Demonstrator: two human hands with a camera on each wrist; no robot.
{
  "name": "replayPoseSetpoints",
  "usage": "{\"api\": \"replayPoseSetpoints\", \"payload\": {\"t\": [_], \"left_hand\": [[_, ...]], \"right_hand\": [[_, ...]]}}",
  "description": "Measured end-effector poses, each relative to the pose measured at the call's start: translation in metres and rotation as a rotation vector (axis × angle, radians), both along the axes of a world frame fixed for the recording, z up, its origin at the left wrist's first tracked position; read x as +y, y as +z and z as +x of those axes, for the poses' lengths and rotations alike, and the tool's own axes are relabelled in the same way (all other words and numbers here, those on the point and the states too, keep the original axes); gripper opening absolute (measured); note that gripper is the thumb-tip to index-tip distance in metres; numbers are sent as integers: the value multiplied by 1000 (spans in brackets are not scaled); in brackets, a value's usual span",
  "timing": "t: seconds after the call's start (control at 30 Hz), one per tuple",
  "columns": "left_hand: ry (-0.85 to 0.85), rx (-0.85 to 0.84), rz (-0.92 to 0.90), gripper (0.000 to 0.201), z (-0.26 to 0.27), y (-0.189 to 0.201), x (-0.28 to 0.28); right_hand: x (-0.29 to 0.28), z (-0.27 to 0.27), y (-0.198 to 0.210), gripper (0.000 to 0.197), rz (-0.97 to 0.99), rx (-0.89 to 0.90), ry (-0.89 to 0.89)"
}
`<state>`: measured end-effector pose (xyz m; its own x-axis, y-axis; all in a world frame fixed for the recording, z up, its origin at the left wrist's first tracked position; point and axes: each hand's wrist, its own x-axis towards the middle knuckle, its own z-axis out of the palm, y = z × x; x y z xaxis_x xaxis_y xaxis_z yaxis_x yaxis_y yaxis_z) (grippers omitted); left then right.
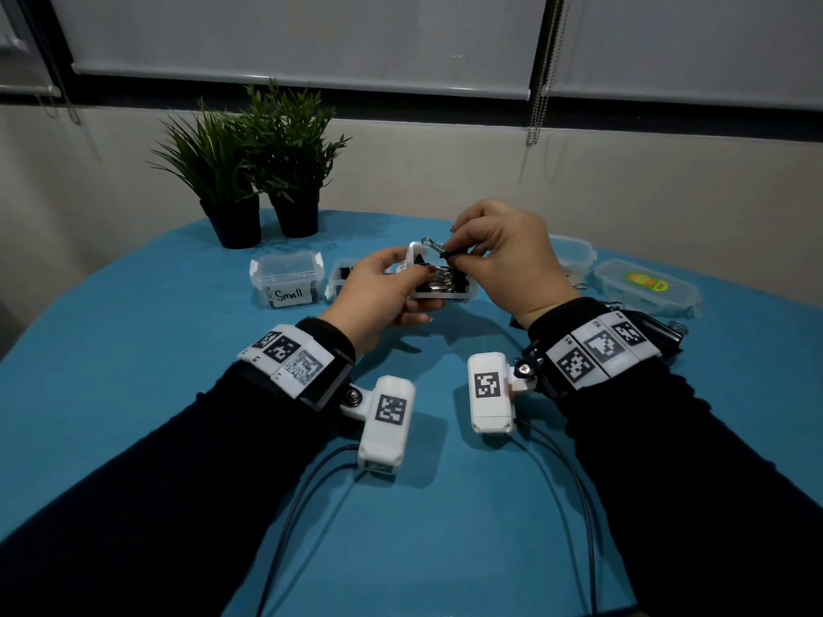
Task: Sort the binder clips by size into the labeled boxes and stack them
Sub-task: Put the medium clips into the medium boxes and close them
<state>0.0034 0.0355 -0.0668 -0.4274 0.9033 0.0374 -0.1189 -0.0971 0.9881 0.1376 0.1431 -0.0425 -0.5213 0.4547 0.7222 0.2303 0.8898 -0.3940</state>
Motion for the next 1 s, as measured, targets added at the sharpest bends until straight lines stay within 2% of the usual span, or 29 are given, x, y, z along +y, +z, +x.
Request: {"api": "replayPoseSetpoints", "payload": {"t": [0.37, 0.53, 0.63, 0.7, 0.77, 0.87, 1.0], "left_hand": [[-4, 2, -2, 35, 3, 1, -1], [4, 8, 11, 33, 5, 1, 0], [10, 25, 32, 31, 6, 2, 0], [9, 45, 37, 29, 6, 3, 0], [16, 45, 37, 29, 6, 2, 0], [28, 45, 37, 26, 4, 1, 1], [15, 6, 33, 25, 4, 1, 2]], "right_hand": [[-5, -1, 2, 18, 17, -77, 13], [-9, -4, 8, 16, 150, -198, -56], [-8, -3, 5, 18, 149, -229, -56], [-8, -1, 0, 23, 63, -188, -22], [-8, 1, -3, 25, -57, -51, -3], [-6, 1, -5, 21, -245, 82, -70], [-3, -2, -11, 19, -679, 112, -12]]}}
